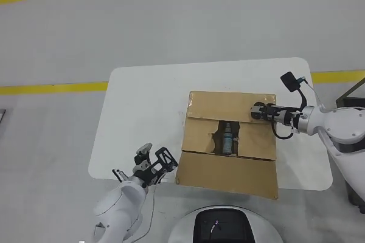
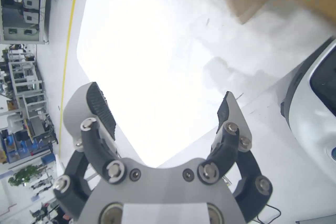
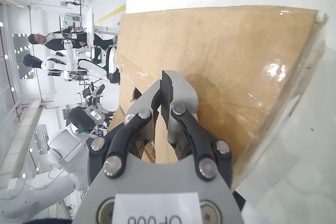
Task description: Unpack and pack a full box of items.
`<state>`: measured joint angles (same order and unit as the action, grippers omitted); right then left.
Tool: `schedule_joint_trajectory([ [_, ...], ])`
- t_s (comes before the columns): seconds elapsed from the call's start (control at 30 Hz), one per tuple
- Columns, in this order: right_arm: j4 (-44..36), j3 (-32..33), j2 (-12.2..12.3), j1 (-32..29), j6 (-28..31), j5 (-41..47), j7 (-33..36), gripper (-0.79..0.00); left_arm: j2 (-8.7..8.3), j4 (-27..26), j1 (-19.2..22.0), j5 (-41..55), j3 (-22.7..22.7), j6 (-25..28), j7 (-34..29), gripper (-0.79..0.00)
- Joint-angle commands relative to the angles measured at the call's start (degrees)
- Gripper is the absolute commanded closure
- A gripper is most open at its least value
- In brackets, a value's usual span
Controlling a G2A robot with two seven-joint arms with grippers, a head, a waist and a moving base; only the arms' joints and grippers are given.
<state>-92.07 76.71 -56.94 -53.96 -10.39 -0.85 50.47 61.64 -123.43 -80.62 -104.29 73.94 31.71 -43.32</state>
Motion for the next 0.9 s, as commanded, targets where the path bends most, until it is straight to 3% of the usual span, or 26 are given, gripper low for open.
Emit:
schedule_joint_trajectory([
  [0.0,-0.08,0.04,0.05,-0.05,0.02,-0.13,0.22,0.000,0.01,-0.31,-0.03,0.03,-0.60,1.04,1.11,-0.785],
  [0.3,-0.96,0.54,0.29,0.17,-0.17,-0.37,0.83,0.000,0.38,-2.21,1.69,4.18,-2.58,3.15,5.22,-0.785],
  [0.5,-1.94,1.09,0.67,1.91,-0.63,-2.84,2.44,0.000,0.94,-3.90,4.49,10.12,-3.23,2.16,3.79,-0.785],
  [0.73,-4.18,4.74,1.33,3.51,-1.21,-2.54,3.64,0.000,1.87,-3.06,9.67,15.32,-5.80,-1.02,1.57,-0.785],
  [0.87,-6.46,8.32,1.92,2.62,-2.30,-2.08,3.95,0.000,2.77,0.04,14.43,13.58,-8.45,-6.61,-1.63,-0.785],
])
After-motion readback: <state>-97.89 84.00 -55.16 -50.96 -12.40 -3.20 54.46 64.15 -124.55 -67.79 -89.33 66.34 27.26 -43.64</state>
